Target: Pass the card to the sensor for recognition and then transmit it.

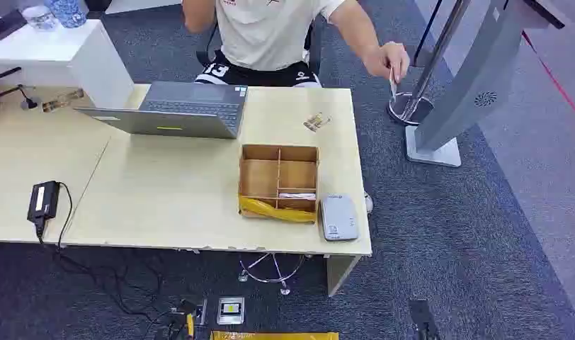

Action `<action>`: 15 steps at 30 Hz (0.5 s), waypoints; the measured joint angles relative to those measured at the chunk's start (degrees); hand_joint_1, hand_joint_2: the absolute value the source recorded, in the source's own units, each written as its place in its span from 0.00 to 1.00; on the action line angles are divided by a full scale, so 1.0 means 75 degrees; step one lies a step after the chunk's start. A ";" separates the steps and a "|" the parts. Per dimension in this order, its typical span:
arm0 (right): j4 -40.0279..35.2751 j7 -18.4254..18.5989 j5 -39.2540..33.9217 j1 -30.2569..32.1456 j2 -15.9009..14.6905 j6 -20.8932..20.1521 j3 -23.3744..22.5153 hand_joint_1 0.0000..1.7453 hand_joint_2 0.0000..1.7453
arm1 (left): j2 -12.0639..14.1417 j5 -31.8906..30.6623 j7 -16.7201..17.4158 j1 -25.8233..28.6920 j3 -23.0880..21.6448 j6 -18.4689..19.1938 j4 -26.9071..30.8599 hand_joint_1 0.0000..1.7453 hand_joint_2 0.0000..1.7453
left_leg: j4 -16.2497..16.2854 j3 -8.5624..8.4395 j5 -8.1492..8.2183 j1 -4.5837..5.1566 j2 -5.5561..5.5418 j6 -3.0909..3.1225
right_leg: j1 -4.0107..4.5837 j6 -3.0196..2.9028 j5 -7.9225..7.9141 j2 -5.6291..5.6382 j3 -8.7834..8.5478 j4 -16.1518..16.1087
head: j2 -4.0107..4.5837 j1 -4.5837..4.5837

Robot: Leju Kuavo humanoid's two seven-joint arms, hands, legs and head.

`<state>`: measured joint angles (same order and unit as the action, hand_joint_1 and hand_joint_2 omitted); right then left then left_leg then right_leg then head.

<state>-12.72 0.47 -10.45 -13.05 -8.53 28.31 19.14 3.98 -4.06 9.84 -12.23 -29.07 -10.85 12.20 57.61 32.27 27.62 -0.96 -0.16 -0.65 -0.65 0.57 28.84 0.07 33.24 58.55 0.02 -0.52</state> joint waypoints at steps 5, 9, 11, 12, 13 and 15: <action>-0.0126 -0.2239 -0.1323 -0.0493 -0.0711 0.0804 -0.0881 0.00 1.00 | -0.0058 0.0052 -0.0149 0.0110 0.0015 -0.0271 -0.0006 0.00 1.00 | 0.0001 0.0002 -0.0005 0.0015 -0.0002 0.0009 | -0.0015 0.0006 -0.0004 -0.0008 -0.0004 -0.0001 | -0.0003 0.0000; -0.0824 -0.3416 -0.0994 -0.0916 -0.1421 0.1430 -0.1945 0.00 1.00 | -0.0064 0.0067 -0.0370 0.0150 0.0015 -0.0358 -0.0009 0.00 1.00 | 0.0001 0.0006 -0.0011 0.0022 -0.0002 0.0022 | -0.0024 0.0021 -0.0014 -0.0010 -0.0006 0.0000 | 0.0000 0.0003; -0.1450 -0.3387 -0.0344 -0.1179 -0.1778 0.1517 -0.2434 0.00 1.00 | -0.0076 0.0087 -0.0461 0.0184 0.0015 -0.0393 -0.0012 0.00 1.00 | 0.0001 0.0009 -0.0013 0.0028 -0.0007 0.0025 | -0.0031 0.0027 -0.0018 -0.0015 -0.0005 0.0001 | 0.0000 -0.0003; -0.1860 -0.3309 0.0093 -0.1338 -0.1917 0.1529 -0.2715 0.00 1.00 | -0.0082 0.0096 -0.0516 0.0199 0.0015 -0.0402 -0.0012 0.00 1.00 | 0.0001 0.0007 -0.0014 0.0028 -0.0006 0.0025 | -0.0031 0.0028 -0.0019 -0.0015 -0.0006 0.0001 | 0.0000 -0.0003; -0.2248 -0.3291 0.0445 -0.1486 -0.2028 0.1538 -0.2964 0.00 1.00 | -0.0084 0.0120 -0.0557 0.0208 0.0015 -0.0405 -0.0012 0.00 1.00 | 0.0002 0.0006 -0.0017 0.0027 -0.0006 0.0029 | -0.0031 0.0029 -0.0020 -0.0013 -0.0009 0.0001 | 0.0000 0.0003; -0.3003 -0.3195 0.1048 -0.1815 -0.2206 0.1544 -0.3352 0.00 1.00 | -0.0099 0.0149 -0.0650 0.0219 0.0015 -0.0405 -0.0012 0.00 1.00 | 0.0002 0.0010 -0.0025 0.0028 -0.0018 0.0037 | -0.0032 0.0031 -0.0022 -0.0029 -0.0010 0.0002 | -0.0003 0.0003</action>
<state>-35.25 -23.49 -2.59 -26.67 -25.07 39.89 -5.99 3.23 -2.95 4.96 -10.59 -28.96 -13.88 12.11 57.63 32.35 27.43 -0.75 -0.29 -0.38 -0.89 0.81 28.68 -0.15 33.17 58.56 0.00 -0.50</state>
